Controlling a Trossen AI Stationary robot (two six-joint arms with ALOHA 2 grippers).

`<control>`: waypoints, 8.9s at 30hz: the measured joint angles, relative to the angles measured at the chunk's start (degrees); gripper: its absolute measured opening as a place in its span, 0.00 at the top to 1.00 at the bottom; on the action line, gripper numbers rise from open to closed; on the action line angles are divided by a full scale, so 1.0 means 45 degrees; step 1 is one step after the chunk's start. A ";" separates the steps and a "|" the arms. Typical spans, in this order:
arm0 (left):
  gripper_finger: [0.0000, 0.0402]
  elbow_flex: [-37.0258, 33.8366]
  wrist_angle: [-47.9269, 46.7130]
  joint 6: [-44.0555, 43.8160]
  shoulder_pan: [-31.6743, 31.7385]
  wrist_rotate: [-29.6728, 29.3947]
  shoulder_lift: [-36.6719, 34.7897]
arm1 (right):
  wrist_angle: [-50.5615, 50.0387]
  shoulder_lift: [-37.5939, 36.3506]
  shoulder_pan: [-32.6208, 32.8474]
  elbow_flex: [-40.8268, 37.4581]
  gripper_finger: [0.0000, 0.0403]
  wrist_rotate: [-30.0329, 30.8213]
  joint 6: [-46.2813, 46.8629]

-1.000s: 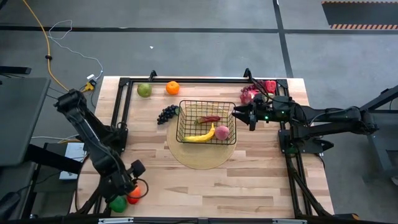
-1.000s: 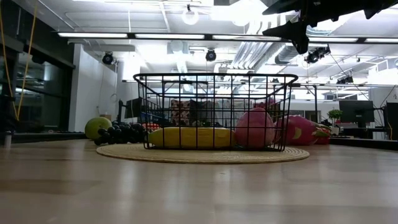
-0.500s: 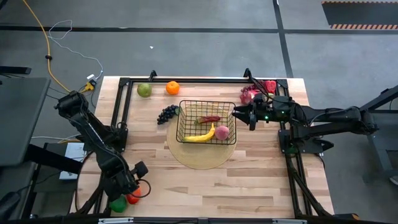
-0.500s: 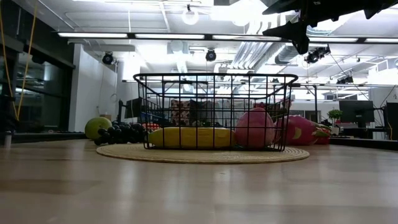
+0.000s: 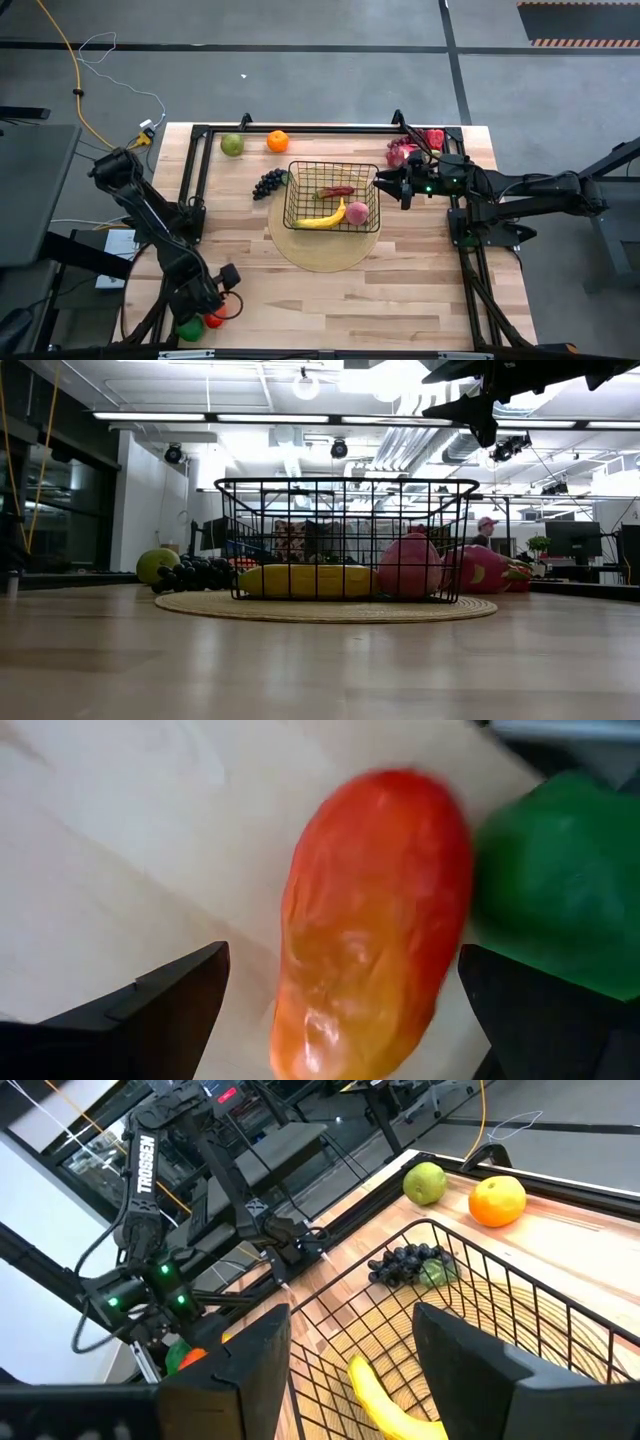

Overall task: Build produce basket
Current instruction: Put the red mango into the wire basket, then put the bell pepper into the wire basket

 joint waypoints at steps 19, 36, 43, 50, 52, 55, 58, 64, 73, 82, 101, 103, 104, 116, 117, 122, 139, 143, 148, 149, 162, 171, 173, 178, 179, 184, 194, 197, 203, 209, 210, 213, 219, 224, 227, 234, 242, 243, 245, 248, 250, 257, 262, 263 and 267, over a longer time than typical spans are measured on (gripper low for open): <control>0.08 0.0034 0.0073 -0.0004 0.0008 -0.0085 0.1666 | -0.0010 0.0000 0.0000 0.0000 0.50 0.0010 0.0005; 0.31 0.0077 -0.0041 0.0247 0.0937 -0.0145 0.1265 | -0.0016 0.0001 0.0000 0.0000 0.50 0.0010 0.0010; 0.31 0.1123 -0.3117 0.0791 0.2652 -0.0288 -0.0877 | -0.0089 0.0004 0.0000 0.0000 0.50 0.0010 0.0005; 0.31 0.3249 -0.5554 0.1231 0.5614 -0.3785 -0.4005 | -0.0209 0.0000 0.0000 0.0000 0.50 0.0010 0.0005; 0.31 0.3836 -0.5184 0.1432 0.6546 -0.5109 -0.4681 | -0.0228 0.0005 0.0000 0.0000 0.50 0.0010 0.0005; 0.31 0.4434 -0.3916 0.1456 0.7910 -0.6895 -0.5257 | -0.0233 0.0000 0.0000 0.0000 0.50 0.0010 0.0005; 0.31 0.4399 -0.1676 0.0718 0.9305 -0.7496 -0.5698 | -0.0233 0.0000 0.0000 0.0000 0.50 0.0243 0.0000; 0.31 0.2768 0.3911 -0.1017 1.1396 -0.5539 -0.6050 | -0.0214 0.0003 0.0000 0.0000 0.50 0.0567 0.0005; 0.31 -0.0872 1.0807 -0.3543 1.2353 -0.4363 -0.5523 | -0.0199 0.0003 0.0000 0.0000 0.50 0.0374 -0.0131; 0.31 -0.0913 1.0963 -0.3800 1.2361 -0.4467 -0.4958 | -0.0192 0.0001 0.0000 0.0000 0.50 0.0374 -0.0233; 0.31 0.6546 0.1968 -0.2117 1.2842 -0.5361 0.3207 | -0.0189 0.0001 0.0000 0.0000 0.50 0.0374 -0.0228; 0.31 0.6856 0.1685 -0.1983 1.2898 -0.5365 0.4087 | -0.0189 0.0000 0.0000 0.0000 0.50 0.0374 -0.0228; 0.31 0.6949 0.1622 -0.1827 1.2940 -0.5367 0.4452 | -0.0189 0.0000 0.0000 0.0000 0.50 0.0378 -0.0233; 0.31 0.7189 0.1484 -0.1012 1.2934 -0.5629 0.6217 | -0.0189 0.0000 0.0000 0.0000 0.50 0.0379 -0.0097; 0.31 0.7193 0.1535 -0.1017 1.2934 -0.5642 0.6215 | -0.0193 0.0004 0.0000 0.0000 0.50 0.0379 -0.0097; 0.29 0.7193 0.1437 -0.1028 1.2933 -0.5638 0.6185 | -0.0193 0.0005 0.0000 0.0000 0.50 0.0384 -0.0107; 0.21 0.7189 0.1025 -0.1127 1.2929 -0.5366 0.6147 | -0.0194 0.0005 0.0000 0.0000 0.50 0.0387 -0.0028; 0.12 0.7189 0.0918 -0.1092 1.2932 -0.5361 0.6142 | -0.0194 0.0005 0.0000 0.0000 0.50 0.0389 -0.0029; 0.02 0.7184 0.0406 -0.0689 1.2929 -0.5463 0.5856 | -0.0194 0.0005 0.0004 0.0000 0.50 0.0384 -0.0034; 0.01 0.7184 0.0348 -0.0472 1.2929 -0.5452 0.5700 | -0.0194 0.0005 0.0000 0.0000 0.50 0.0389 -0.0034; 0.02 0.8374 -0.0030 -0.1056 1.3172 -0.3119 0.0610 | -0.0181 0.0005 0.0003 0.0005 0.50 0.0389 -0.0235; 0.02 0.8219 0.0467 -0.1087 1.3162 -0.3044 -0.2223 | -0.0180 0.0005 0.0005 0.0005 0.50 0.0389 -0.0233; 0.02 0.7544 0.1212 -0.1156 1.3162 -0.3032 -0.2675 | -0.0180 0.0005 0.0005 0.0005 0.50 0.0389 -0.0238; 0.02 0.4282 0.4825 -0.2102 1.2987 -0.3049 -0.4043 | -0.0136 0.0005 0.0002 0.0005 0.50 0.0384 -0.0233; 0.02 0.3551 0.5830 -0.2415 1.2977 -0.3044 -0.4317 | -0.0134 0.0005 0.0005 0.0005 0.50 0.0384 -0.0235; 0.02 0.0407 0.9976 -0.4005 1.2977 -0.3172 -0.5521 | -0.0073 0.0005 0.0005 0.0005 0.50 0.0384 -0.0238; 0.02 -0.0991 1.1055 -0.5378 1.3011 -0.3721 -0.6023 | 0.0615 0.0005 -0.0180 0.0269 0.50 0.1487 0.1058; 0.02 -0.0991 1.1047 -0.5555 1.3011 -0.3800 -0.5909 | -0.1595 0.0005 -0.1081 0.1595 0.50 0.2968 0.1523; 0.02 -0.0991 1.0875 -0.5514 1.3011 -0.4360 -0.5889 | -0.9191 0.0825 -0.3808 0.4886 0.50 0.6145 0.2383; 0.02 -0.0991 1.0739 -0.5033 1.3011 -0.4554 -0.5862 | -1.1887 0.1843 -0.6219 0.6361 0.50 0.5595 0.2247; 0.02 -0.0991 1.0739 -0.5029 1.3011 -0.4554 -0.5860 | -1.2057 0.2081 -0.6656 0.6382 0.50 0.5559 0.2079; 0.02 -0.0991 1.0744 -0.5026 1.3011 -0.4554 -0.5860 | -1.2202 0.3031 -0.8139 0.6382 0.50 0.4461 0.1853; 0.02 -0.0991 1.0749 -0.5026 1.3011 -0.4554 -0.5860 | -1.1982 0.5276 -0.9878 0.6382 0.50 0.3603 0.1406; 0.02 -0.0991 1.0744 -0.5026 1.3011 -0.4554 -0.5860 | -1.2475 0.7088 -1.0791 0.6382 0.50 0.3685 0.1318; 0.02 -0.0991 1.0758 -0.5026 1.3007 -0.4554 -0.5860 | -1.2393 0.7873 -1.0796 0.6415 0.50 0.4716 0.1897; 0.02 -0.0991 1.0731 -0.5026 1.3007 -0.4554 -0.5860 | -1.2112 0.9235 -1.1131 0.6436 0.50 0.4592 0.5048; 0.02 -0.0991 1.0725 -0.5026 1.3007 -0.4550 -0.5860 | -1.1271 1.0058 -1.1239 0.6443 0.50 0.6230 0.7479; 0.02 -0.0991 1.0725 -0.5026 1.3007 -0.4550 -0.5860 | -1.1227 1.0202 -1.1355 0.6458 0.50 0.6261 0.7626; 0.02 -0.0991 1.0729 -0.5027 1.3007 -0.4550 -0.5860 | -1.1347 1.0504 -1.1374 0.6575 0.50 0.6668 0.8051; 0.02 -0.0991 1.0734 -0.5028 1.3007 -0.4550 -0.5860 | -1.1564 1.1015 -1.1337 0.6921 0.50 0.7144 0.8577; 0.02 -0.0991 1.0739 -0.5026 1.3007 -0.4550 -0.5860 | -1.2071 1.1564 -1.1342 0.7145 0.50 0.7350 0.8767; 0.02 -0.0991 1.0739 -0.5028 1.3007 -0.4550 -0.5860 | -1.2710 1.3045 -1.1370 0.7448 0.60 0.7393 0.8003; 0.02 -0.0991 1.0739 -0.5026 1.3007 -0.4550 -0.5860 | -1.2983 1.3054 -1.1336 0.7388 0.73 0.6078 0.6660; 0.02 -0.0991 1.0744 -0.5026 1.3007 -0.4550 -0.5860 | -1.3172 1.2982 -1.1310 0.7380 0.76 0.5892 0.6461; 0.02 -0.0991 1.0741 -0.5028 1.3007 -0.4550 -0.5860 | -1.3665 1.2547 -1.1075 0.7211 0.91 0.5645 0.5937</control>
